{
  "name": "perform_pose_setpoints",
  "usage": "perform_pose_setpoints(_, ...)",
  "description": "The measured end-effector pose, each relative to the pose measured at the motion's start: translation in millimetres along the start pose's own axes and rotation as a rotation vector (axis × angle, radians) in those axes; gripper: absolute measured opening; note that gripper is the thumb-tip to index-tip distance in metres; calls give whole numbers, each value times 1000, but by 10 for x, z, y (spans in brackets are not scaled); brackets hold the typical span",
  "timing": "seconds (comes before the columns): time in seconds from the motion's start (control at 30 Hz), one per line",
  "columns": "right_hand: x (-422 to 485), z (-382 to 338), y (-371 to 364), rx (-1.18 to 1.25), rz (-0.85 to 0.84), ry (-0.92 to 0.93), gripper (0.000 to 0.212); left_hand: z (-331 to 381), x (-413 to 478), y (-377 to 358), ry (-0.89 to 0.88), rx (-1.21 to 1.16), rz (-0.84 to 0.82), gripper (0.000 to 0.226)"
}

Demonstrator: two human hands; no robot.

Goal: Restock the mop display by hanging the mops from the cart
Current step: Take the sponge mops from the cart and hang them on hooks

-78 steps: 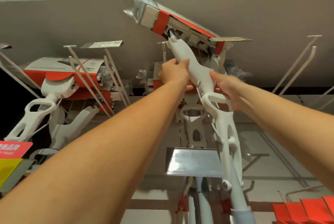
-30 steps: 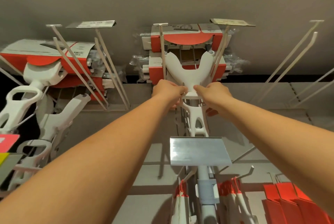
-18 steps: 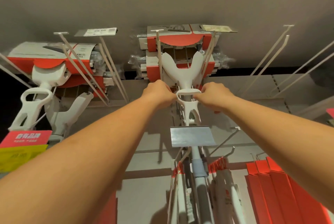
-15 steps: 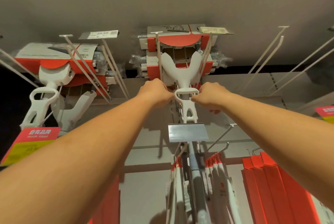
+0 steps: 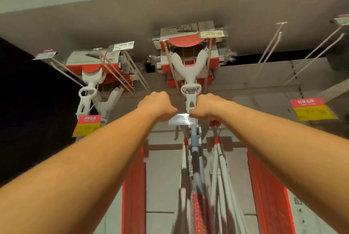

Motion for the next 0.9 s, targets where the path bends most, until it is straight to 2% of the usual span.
perform_pose_setpoints(0.1,-282,-34,-28,-6,-38,30,17,1,-368,70,36,45,-41,18)
perform_pose_setpoints(0.23,-619,-173,-51,-11,-89,72,25,-36,-737,189,65,89,-88,26)
perform_pose_setpoints(0.37,-941,-318,-36,-29,-140,90,14,-68,-1030,341,84,113,-118,25)
perform_pose_setpoints(0.5,-1192,-543,-28,-23,-156,117,22,-172,-1336,505,99,153,-133,23)
perform_pose_setpoints(0.7,-1674,-1163,-34,22,-187,165,25,-647,-1898,815,147,237,-169,20)
perform_pose_setpoints(0.9,-2248,-2072,-145,83,-260,242,15,-1342,-2590,1292,230,316,-216,25)
Point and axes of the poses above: each hand's wrist, its own x-axis towards the middle knuckle, its own y-axis out of the back of the hand, z = x × y, the point moved 6 cm from there along x, towards the middle knuckle, and after that the axes turned 2 degrees about z, right-handed, at the moved point
